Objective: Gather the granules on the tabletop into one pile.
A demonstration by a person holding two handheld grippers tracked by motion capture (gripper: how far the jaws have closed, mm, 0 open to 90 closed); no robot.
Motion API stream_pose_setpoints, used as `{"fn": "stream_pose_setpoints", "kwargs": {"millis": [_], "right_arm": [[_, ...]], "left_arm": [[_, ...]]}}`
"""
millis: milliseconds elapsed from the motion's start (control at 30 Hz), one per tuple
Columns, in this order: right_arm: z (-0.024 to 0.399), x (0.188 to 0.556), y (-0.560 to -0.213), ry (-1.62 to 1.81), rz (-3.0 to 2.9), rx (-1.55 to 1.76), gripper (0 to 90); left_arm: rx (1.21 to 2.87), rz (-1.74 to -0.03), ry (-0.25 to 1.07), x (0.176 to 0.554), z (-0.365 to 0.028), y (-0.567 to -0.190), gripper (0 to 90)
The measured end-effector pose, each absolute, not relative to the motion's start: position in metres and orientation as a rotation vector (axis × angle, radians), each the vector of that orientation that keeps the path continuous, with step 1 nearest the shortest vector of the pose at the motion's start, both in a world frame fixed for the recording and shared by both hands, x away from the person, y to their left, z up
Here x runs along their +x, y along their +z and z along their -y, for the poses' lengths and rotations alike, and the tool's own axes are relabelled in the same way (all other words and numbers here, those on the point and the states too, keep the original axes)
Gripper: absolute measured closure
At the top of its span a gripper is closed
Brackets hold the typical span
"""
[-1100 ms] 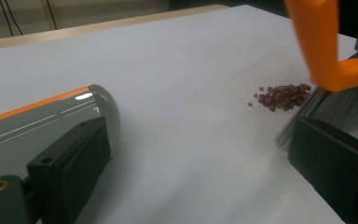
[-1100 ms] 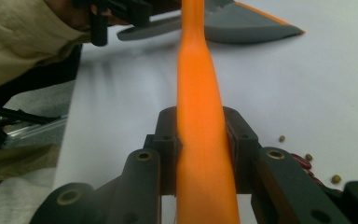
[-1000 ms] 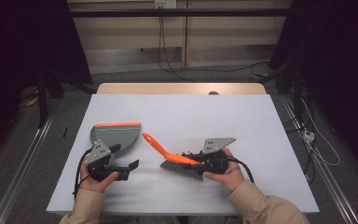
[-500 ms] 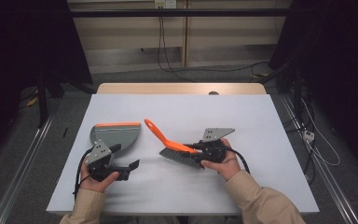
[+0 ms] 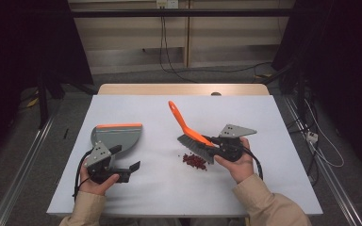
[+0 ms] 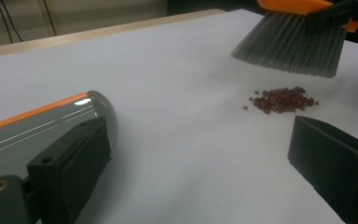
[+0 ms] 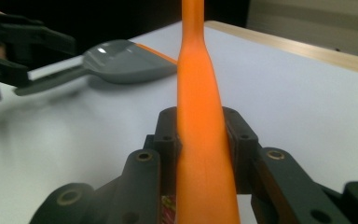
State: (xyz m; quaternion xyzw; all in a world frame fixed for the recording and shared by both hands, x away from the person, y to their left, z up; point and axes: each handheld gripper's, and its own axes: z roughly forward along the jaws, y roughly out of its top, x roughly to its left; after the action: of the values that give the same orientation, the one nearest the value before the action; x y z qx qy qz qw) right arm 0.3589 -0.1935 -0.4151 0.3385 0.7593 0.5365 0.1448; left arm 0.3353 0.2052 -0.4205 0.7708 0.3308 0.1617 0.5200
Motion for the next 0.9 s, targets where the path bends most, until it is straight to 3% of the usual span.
{"fn": "stream_pose_setpoints", "kwargs": {"millis": [333,900], "right_arm": [[0.211,0.346,-0.434,1.357,-2.076,1.061,71.4],[0.184,0.35,-0.444,1.382,-2.047,1.09,71.4]], "left_arm": [[1.853,-0.791,0.389,0.335,-0.204,-0.421,5.6],[1.861,-0.787,0.393,0.335,-0.203,-0.421,5.6]]}}
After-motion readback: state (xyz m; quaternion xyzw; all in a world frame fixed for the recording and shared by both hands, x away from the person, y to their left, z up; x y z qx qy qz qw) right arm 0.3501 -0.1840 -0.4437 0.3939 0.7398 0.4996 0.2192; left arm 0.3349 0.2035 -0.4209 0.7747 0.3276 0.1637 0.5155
